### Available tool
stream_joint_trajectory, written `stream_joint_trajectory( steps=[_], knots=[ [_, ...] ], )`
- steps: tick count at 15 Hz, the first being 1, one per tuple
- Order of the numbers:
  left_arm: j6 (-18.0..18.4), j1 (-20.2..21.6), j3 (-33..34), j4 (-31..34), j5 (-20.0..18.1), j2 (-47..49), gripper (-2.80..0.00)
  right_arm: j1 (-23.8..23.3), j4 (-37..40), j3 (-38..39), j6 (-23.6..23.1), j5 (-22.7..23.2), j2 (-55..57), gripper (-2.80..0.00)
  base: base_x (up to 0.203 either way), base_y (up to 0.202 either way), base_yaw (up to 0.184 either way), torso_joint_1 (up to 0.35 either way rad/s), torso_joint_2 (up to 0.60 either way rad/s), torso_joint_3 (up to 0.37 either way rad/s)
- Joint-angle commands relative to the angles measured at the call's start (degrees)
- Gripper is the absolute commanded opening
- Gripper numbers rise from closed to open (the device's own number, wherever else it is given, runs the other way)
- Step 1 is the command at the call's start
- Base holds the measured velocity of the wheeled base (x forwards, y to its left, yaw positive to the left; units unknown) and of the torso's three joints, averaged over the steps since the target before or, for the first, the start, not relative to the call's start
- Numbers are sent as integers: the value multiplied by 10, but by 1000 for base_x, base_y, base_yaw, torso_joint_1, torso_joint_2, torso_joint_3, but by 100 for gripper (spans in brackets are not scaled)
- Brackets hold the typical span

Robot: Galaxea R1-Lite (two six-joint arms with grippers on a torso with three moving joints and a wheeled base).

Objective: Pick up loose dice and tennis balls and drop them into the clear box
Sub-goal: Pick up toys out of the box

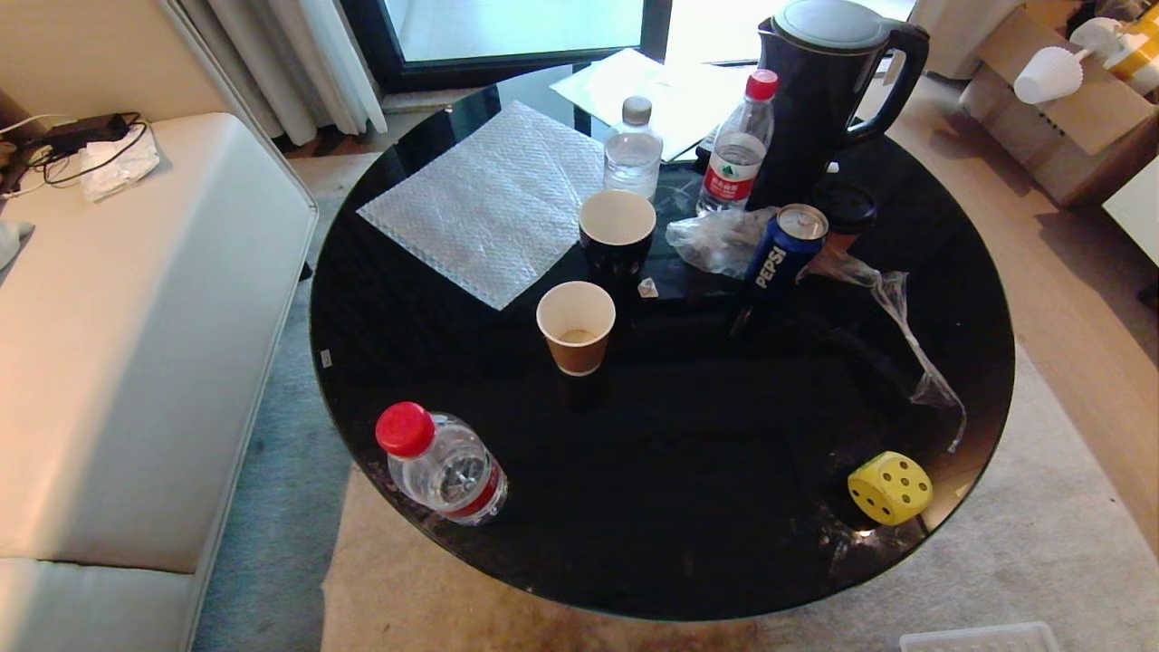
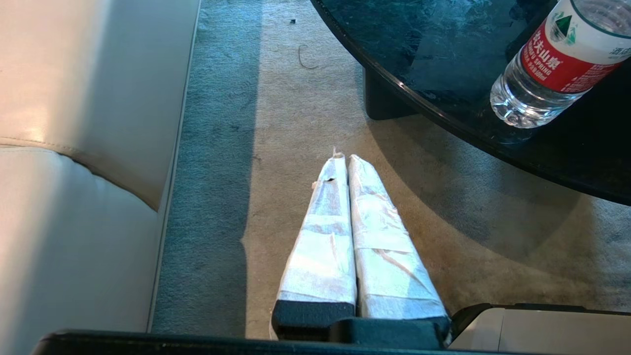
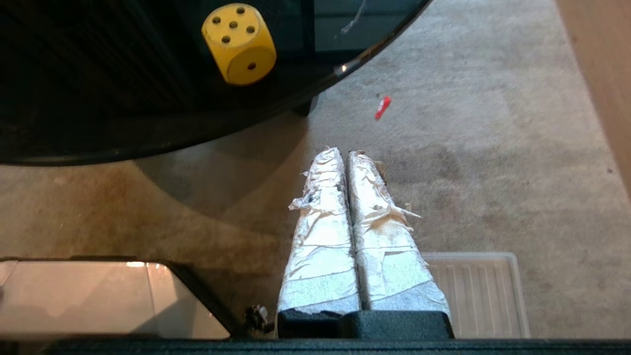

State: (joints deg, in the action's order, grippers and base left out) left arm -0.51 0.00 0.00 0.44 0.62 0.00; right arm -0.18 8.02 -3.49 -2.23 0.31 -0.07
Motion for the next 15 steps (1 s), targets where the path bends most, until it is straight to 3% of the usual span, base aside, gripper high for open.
stream_joint_trajectory(
  steps=[1,7,9,15],
  knots=[
    [0,0,1,0,0,0,-280,0,0,-5,-1,0,1,-280,0,0,0,0,0,0],
    [0,0,1,0,0,0,-280,0,-1,-6,0,2,1,-280,0,0,0,0,0,0],
    [0,0,1,0,0,0,-280,0,-6,-54,0,15,48,-280,0,0,0,0,0,0],
    [0,0,1,0,0,0,-280,6,-23,-237,1,52,446,-280,0,0,0,0,0,0]
  ],
)
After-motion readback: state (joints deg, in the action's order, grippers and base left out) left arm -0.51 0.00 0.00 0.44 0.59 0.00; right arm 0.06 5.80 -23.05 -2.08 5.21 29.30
